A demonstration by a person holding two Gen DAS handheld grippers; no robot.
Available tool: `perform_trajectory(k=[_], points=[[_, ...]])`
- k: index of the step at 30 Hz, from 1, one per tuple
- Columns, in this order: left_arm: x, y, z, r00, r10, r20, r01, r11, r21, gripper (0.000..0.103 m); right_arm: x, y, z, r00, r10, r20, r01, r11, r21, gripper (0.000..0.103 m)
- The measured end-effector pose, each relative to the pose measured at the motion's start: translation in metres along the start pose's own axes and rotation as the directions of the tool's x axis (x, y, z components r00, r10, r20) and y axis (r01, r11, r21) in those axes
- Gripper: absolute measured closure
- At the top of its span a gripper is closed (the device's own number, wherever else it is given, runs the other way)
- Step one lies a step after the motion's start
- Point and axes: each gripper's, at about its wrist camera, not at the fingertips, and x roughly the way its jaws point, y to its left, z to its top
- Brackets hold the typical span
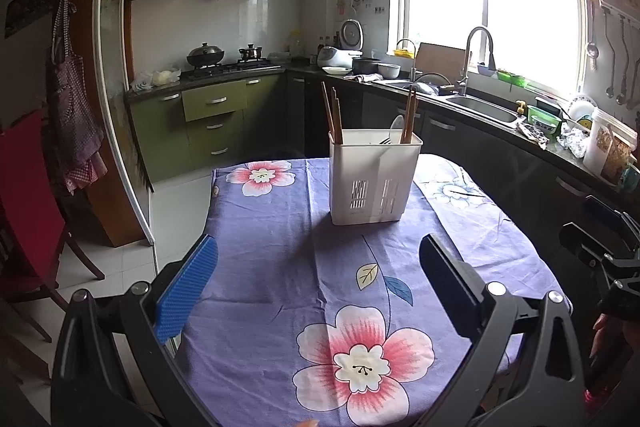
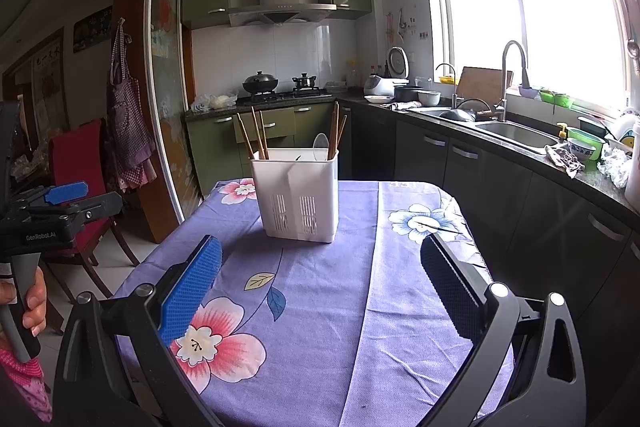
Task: Organize utensils
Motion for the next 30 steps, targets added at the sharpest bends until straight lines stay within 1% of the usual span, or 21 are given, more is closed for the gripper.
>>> perform_trajectory(k=[6,9,11,14,17,20,23,27,30], points=[[-0.0017,0.0001,0.0013,1.000,0.003,0.006,-0.003,1.000,0.001,0.007,0.0007,0.0000,-0.0014,1.000,-0.004,-0.005,0.004,1.000,0.002,0.005],[-0.0044,-0.0001,0.0019,0.999,0.018,0.034,-0.018,1.000,0.009,0.007,0.0018,0.0010,-0.0023,1.000,-0.005,-0.008,0.005,1.000,0.004,0.005],[-0.0052,0.0012,0.0030,0.999,0.020,0.040,-0.020,1.000,0.003,0.007,0.0025,0.0028,-0.0030,1.000,-0.004,-0.010,0.004,1.000,0.005,0.005],[-0.0004,0.0028,0.0038,1.000,0.005,0.014,-0.005,1.000,-0.001,0.007,0.0033,0.0041,-0.0033,1.000,-0.003,-0.013,0.003,1.000,0.005,0.005],[0.0015,0.0019,0.0022,1.000,-0.010,0.009,0.010,1.000,0.002,0.007,0.0036,0.0036,-0.0029,1.000,-0.004,-0.014,0.004,1.000,0.008,0.005],[0.0029,0.0021,0.0018,0.999,-0.041,0.002,0.041,0.999,-0.003,0.007,0.0038,0.0039,-0.0027,1.000,-0.005,-0.015,0.005,1.000,0.010,0.005],[0.0022,0.0006,0.0017,1.000,-0.024,0.015,0.024,1.000,0.013,0.007,0.0042,0.0034,-0.0023,1.000,-0.004,-0.016,0.004,1.000,0.011,0.005],[0.0028,0.0020,0.0015,0.999,-0.036,0.008,0.036,0.999,0.008,0.010,0.0046,0.0045,-0.0021,1.000,0.001,-0.016,-0.001,1.000,0.014,0.005],[0.0016,0.0012,0.0023,1.000,0.006,0.018,-0.006,1.000,0.019,0.010,0.0048,0.0048,-0.0020,1.000,0.001,-0.017,0.000,1.000,0.014,0.005]])
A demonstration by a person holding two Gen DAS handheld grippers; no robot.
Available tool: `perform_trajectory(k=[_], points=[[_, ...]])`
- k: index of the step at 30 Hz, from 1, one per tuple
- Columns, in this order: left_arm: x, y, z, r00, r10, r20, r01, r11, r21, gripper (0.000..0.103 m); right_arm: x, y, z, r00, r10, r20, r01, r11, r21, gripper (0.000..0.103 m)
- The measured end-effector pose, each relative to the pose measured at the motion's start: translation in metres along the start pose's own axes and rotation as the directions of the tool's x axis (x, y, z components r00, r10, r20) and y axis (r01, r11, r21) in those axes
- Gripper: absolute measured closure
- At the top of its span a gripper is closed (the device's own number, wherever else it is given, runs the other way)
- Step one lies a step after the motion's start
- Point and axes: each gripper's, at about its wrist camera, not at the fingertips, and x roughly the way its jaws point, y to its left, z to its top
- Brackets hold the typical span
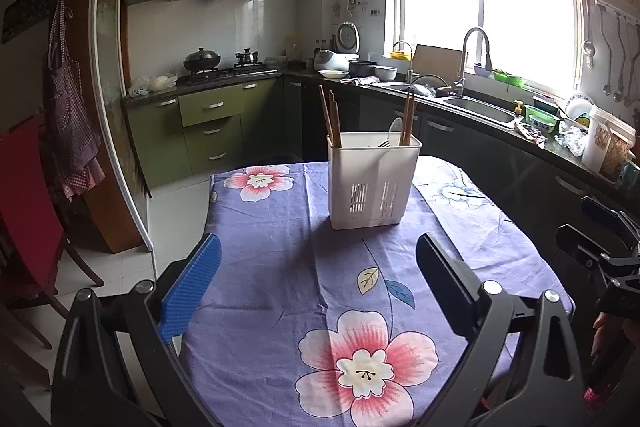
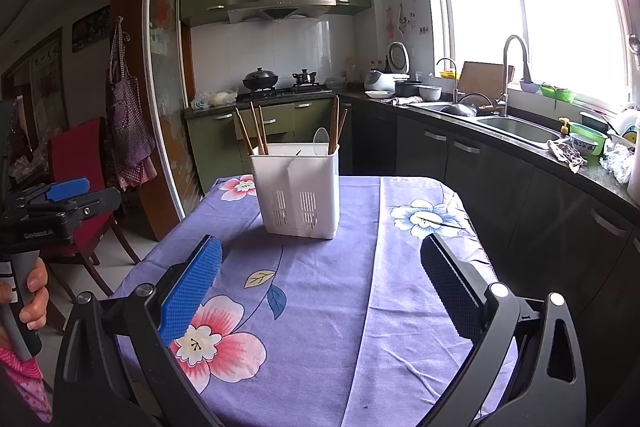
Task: Organize utensils
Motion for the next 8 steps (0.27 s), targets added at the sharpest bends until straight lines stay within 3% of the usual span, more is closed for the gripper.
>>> perform_trajectory(k=[8], points=[[0.0003,0.0051,0.0027,1.000,0.030,-0.006,-0.030,0.999,-0.020,0.007,0.0000,0.0002,0.0004,1.000,-0.001,-0.001,0.001,1.000,0.000,0.005]])
